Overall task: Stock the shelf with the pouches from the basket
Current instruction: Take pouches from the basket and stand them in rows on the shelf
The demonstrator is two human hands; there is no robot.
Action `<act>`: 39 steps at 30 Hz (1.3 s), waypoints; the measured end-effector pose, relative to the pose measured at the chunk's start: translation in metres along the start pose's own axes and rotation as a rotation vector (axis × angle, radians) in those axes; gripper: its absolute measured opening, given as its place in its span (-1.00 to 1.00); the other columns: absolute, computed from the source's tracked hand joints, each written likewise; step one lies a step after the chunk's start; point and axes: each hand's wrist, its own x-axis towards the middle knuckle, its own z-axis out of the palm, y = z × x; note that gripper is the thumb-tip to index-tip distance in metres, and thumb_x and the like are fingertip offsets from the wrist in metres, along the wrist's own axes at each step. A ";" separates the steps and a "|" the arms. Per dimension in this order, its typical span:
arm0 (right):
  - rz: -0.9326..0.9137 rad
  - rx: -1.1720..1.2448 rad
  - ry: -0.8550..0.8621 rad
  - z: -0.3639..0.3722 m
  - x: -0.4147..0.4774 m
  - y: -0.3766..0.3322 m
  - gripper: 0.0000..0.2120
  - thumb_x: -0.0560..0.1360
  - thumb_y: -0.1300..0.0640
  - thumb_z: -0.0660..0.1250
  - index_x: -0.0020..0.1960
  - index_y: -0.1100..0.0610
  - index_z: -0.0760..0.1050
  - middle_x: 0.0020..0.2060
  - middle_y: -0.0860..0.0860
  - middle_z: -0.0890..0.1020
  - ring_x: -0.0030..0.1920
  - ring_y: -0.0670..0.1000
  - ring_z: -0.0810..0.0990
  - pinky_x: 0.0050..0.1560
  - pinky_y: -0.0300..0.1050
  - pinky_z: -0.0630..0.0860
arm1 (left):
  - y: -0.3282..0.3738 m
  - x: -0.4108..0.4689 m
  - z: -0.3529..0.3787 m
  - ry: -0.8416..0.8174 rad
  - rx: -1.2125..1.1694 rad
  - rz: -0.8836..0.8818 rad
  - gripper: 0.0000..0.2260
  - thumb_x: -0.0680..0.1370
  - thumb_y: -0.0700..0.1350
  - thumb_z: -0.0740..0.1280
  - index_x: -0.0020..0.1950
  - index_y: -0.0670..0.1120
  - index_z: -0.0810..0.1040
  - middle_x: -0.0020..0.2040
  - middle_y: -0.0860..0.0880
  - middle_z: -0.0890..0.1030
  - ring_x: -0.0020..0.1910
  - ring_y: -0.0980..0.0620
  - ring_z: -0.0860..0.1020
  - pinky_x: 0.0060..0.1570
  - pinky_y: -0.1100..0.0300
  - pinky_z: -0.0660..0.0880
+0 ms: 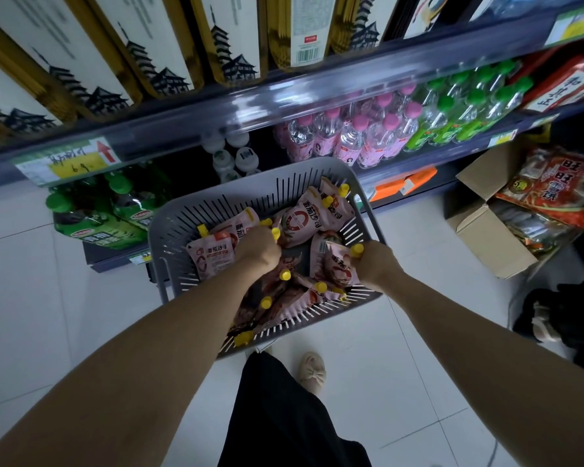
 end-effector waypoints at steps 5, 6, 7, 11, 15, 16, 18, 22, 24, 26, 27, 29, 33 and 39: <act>-0.029 0.012 0.084 -0.022 -0.016 -0.016 -0.76 0.52 0.13 0.33 0.06 0.30 0.54 -0.03 0.20 0.63 0.00 0.17 0.60 -0.22 -0.18 0.41 | -0.011 -0.020 -0.032 0.016 -0.233 -0.030 -0.66 0.48 -0.32 0.21 -0.47 -0.10 0.27 -0.46 -0.03 0.32 -0.46 0.05 0.29 -0.47 0.19 0.13; -0.028 0.044 0.104 -0.030 -0.020 -0.020 -0.75 0.51 0.12 0.34 0.05 0.30 0.55 -0.09 0.18 0.62 -0.07 0.15 0.59 -0.29 -0.20 0.39 | -0.011 -0.026 -0.038 0.021 -0.303 -0.052 -0.68 0.49 -0.31 0.22 -0.46 -0.11 0.29 -0.45 -0.03 0.33 -0.45 0.06 0.31 -0.45 0.20 0.16; -0.025 0.090 0.120 -0.038 -0.026 -0.024 -0.74 0.51 0.08 0.34 -0.02 0.30 0.54 -0.16 0.17 0.57 -0.14 0.14 0.54 -0.40 -0.19 0.33 | -0.011 -0.033 -0.046 0.026 -0.381 -0.060 -0.72 0.48 -0.29 0.24 -0.43 -0.12 0.32 -0.42 -0.04 0.36 -0.42 0.05 0.34 -0.40 0.20 0.20; -0.077 0.175 0.203 -0.074 -0.055 -0.040 -0.60 0.50 0.02 0.35 -0.40 0.20 0.33 -0.30 0.18 0.48 -0.23 0.11 0.44 -0.42 -0.13 0.24 | 0.002 -0.070 -0.087 0.023 -0.676 -0.035 -0.85 0.28 -0.12 0.28 -0.22 -0.15 0.50 -0.26 -0.13 0.50 -0.19 0.00 0.48 -0.19 0.12 0.33; -0.163 0.206 0.259 -0.119 -0.099 -0.064 -0.65 0.51 0.00 0.31 -0.26 0.28 0.48 -0.34 0.17 0.50 -0.24 0.12 0.46 -0.28 -0.11 0.32 | 0.018 -0.110 -0.137 0.043 -0.752 0.056 -0.88 0.44 -0.25 0.30 -0.28 -0.08 0.52 -0.30 -0.04 0.56 -0.21 -0.03 0.53 -0.14 0.16 0.43; -0.192 0.221 0.267 -0.130 -0.111 -0.071 -0.68 0.52 0.01 0.30 -0.22 0.27 0.50 -0.34 0.15 0.51 -0.23 0.11 0.47 -0.28 -0.12 0.33 | 0.021 -0.119 -0.149 0.065 -0.780 0.069 -0.81 0.47 -0.28 0.28 -0.33 -0.08 0.48 -0.31 -0.04 0.54 -0.21 -0.03 0.53 -0.14 0.16 0.43; -0.264 0.231 0.312 -0.151 -0.135 -0.083 -0.72 0.52 0.03 0.28 -0.12 0.25 0.57 -0.31 0.11 0.50 -0.21 0.08 0.46 -0.21 -0.11 0.40 | 0.027 -0.138 -0.172 0.099 -0.804 0.084 -0.75 0.50 -0.29 0.28 -0.36 -0.09 0.38 -0.33 -0.05 0.49 -0.25 -0.01 0.50 -0.17 0.15 0.44; -0.401 0.259 0.413 -0.196 -0.180 -0.108 -0.67 0.51 0.04 0.31 -0.26 0.29 0.53 -0.32 0.17 0.47 -0.25 0.11 0.42 -0.23 -0.12 0.33 | 0.042 -0.179 -0.219 0.213 -0.860 0.137 -0.76 0.53 -0.24 0.27 -0.33 -0.10 0.35 -0.22 -0.17 0.49 -0.15 -0.07 0.50 -0.07 0.06 0.43; -0.436 0.298 0.441 -0.216 -0.200 -0.118 -0.59 0.49 0.03 0.34 -0.44 0.21 0.36 -0.39 0.17 0.48 -0.30 0.13 0.45 -0.35 -0.12 0.32 | 0.051 -0.202 -0.239 0.282 -0.843 0.178 -0.79 0.54 -0.23 0.26 -0.29 -0.10 0.38 -0.15 -0.19 0.53 -0.11 -0.09 0.53 -0.06 0.05 0.44; -0.486 0.320 0.471 -0.234 -0.220 -0.126 -0.58 0.47 -0.03 0.36 -0.45 0.16 0.36 -0.46 0.10 0.46 -0.37 0.12 0.45 -0.41 -0.15 0.33 | 0.062 -0.223 -0.257 0.360 -0.796 0.234 -0.83 0.54 -0.21 0.26 -0.26 -0.09 0.41 -0.16 -0.17 0.56 -0.14 -0.10 0.55 -0.09 0.06 0.49; -0.518 0.332 0.479 -0.243 -0.230 -0.131 -0.62 0.45 -0.05 0.38 -0.42 0.16 0.43 -0.46 0.06 0.48 -0.37 0.10 0.47 -0.38 -0.15 0.38 | 0.068 -0.236 -0.267 0.399 -0.769 0.267 -0.84 0.54 -0.20 0.26 -0.25 -0.11 0.42 -0.20 -0.14 0.57 -0.20 -0.09 0.56 -0.15 0.12 0.51; -0.578 0.334 0.491 -0.258 -0.249 -0.140 -0.75 0.44 -0.03 0.41 -0.24 0.17 0.58 -0.35 0.07 0.59 -0.26 0.10 0.55 -0.20 -0.07 0.52 | 0.079 -0.259 -0.285 0.480 -0.708 0.311 -0.86 0.55 -0.18 0.26 -0.21 -0.14 0.43 -0.27 -0.08 0.56 -0.29 -0.01 0.54 -0.30 0.24 0.48; -0.686 0.343 0.551 -0.285 -0.283 -0.162 -0.74 0.42 0.01 0.42 -0.07 0.20 0.64 -0.25 0.13 0.64 -0.18 0.13 0.59 -0.08 0.01 0.55 | 0.090 -0.298 -0.322 0.605 -0.755 0.385 -0.79 0.54 -0.17 0.28 -0.29 -0.06 0.38 -0.33 -0.04 0.51 -0.35 0.03 0.48 -0.28 0.16 0.39; -0.816 0.377 0.656 -0.310 -0.323 -0.198 -0.78 0.43 0.01 0.39 -0.13 0.17 0.64 -0.21 0.10 0.67 -0.14 0.10 0.63 -0.08 -0.02 0.57 | 0.090 -0.345 -0.370 0.817 -0.844 0.466 -0.87 0.57 -0.18 0.25 -0.19 -0.09 0.43 -0.23 -0.12 0.58 -0.28 -0.04 0.56 -0.23 0.05 0.53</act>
